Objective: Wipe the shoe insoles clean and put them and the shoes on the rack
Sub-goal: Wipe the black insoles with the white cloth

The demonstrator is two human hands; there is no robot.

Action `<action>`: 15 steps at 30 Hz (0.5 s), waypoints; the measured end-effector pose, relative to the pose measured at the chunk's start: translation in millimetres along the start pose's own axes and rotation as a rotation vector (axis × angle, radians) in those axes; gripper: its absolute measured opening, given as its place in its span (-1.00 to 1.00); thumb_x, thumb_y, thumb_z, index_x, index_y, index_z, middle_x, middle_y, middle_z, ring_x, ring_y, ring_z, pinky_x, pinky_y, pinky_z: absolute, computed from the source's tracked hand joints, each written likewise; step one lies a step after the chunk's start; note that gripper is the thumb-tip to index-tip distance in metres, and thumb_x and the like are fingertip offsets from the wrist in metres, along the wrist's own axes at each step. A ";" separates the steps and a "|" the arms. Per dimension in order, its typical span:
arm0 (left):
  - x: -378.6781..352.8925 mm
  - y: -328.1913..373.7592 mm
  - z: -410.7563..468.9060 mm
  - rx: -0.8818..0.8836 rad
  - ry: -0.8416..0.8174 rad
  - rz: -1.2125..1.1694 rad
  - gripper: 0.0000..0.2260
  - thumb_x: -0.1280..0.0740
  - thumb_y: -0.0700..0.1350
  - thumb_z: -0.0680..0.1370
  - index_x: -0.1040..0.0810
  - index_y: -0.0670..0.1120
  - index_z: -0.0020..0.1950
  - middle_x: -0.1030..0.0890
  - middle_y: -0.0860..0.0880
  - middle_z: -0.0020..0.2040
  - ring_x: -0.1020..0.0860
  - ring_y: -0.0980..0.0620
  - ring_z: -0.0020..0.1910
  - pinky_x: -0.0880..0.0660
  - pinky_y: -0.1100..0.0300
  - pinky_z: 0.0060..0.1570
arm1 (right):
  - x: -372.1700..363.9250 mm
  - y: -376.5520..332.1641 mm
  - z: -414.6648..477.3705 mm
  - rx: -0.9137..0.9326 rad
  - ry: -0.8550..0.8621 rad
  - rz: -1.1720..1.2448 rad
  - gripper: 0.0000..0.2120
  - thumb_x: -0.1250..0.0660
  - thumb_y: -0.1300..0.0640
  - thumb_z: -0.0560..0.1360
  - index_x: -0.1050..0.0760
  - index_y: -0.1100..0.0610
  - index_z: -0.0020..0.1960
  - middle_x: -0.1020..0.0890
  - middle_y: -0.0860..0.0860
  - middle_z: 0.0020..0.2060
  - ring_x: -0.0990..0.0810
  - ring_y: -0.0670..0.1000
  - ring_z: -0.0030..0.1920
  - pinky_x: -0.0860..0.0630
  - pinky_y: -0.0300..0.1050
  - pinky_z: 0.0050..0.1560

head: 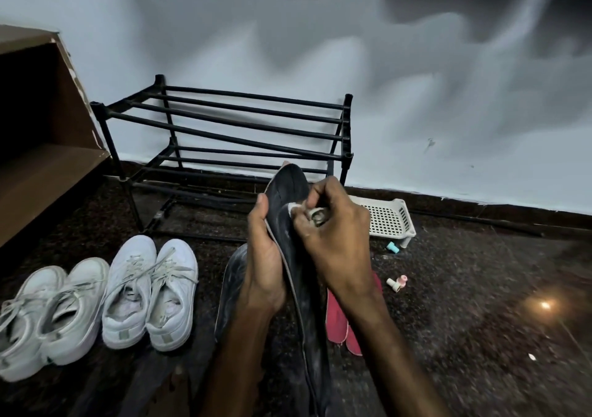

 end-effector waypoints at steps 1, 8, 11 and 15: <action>-0.3 2.3 0.6 0.005 0.006 -0.009 -0.39 -0.01 0.23 0.57 -0.70 -0.17 -0.01 -0.68 -0.20 -0.03 -0.66 -0.07 -0.01 -0.60 0.15 -0.02 | 1.6 -1.4 -2.5 -0.002 0.000 0.004 -0.77 -0.47 0.27 0.42 -0.41 0.11 -0.14 -0.56 -0.05 -0.33 -0.56 -0.08 -0.37 -0.51 -0.11 -0.34; -0.4 7.5 2.4 0.017 -0.018 -0.134 -0.36 -0.03 0.26 0.58 -0.53 -0.25 0.25 -0.62 -0.19 0.08 -0.60 -0.10 0.09 -0.55 0.06 0.13 | 0.2 5.3 -10.7 -0.033 -0.035 0.005 -0.72 -0.50 0.24 0.41 -0.38 0.08 -0.12 -0.57 -0.10 -0.30 -0.58 -0.10 -0.33 -0.48 -0.27 -0.32; 1.7 6.5 1.2 0.070 -0.028 -0.134 -0.28 -0.06 0.29 0.57 -0.36 -0.31 0.43 -0.52 -0.26 0.16 -0.50 -0.17 0.19 -0.36 -0.05 0.32 | 13.6 22.2 -10.7 -0.183 -0.045 0.124 -0.69 -0.54 0.20 0.39 -0.39 0.00 -0.15 -0.65 -0.05 -0.24 -0.63 -0.06 -0.24 -0.56 -0.18 -0.21; 21.7 6.5 5.0 0.087 0.030 -0.147 -0.30 -0.07 0.29 0.58 -0.37 -0.27 0.43 -0.48 -0.23 0.20 -0.50 -0.13 0.12 -0.43 -0.01 0.16 | 29.5 36.3 -14.0 -0.365 -0.032 0.538 -0.82 -0.47 0.25 0.44 -0.53 0.07 -0.04 -0.67 0.08 -0.15 -0.67 0.08 -0.13 -0.64 0.04 -0.15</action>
Point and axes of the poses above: each hand's wrist, its own z-axis towards the middle knuckle, its own x-axis out of the back of the hand, y = z × x, the point moved 7 cm from there along z, towards the middle knuckle
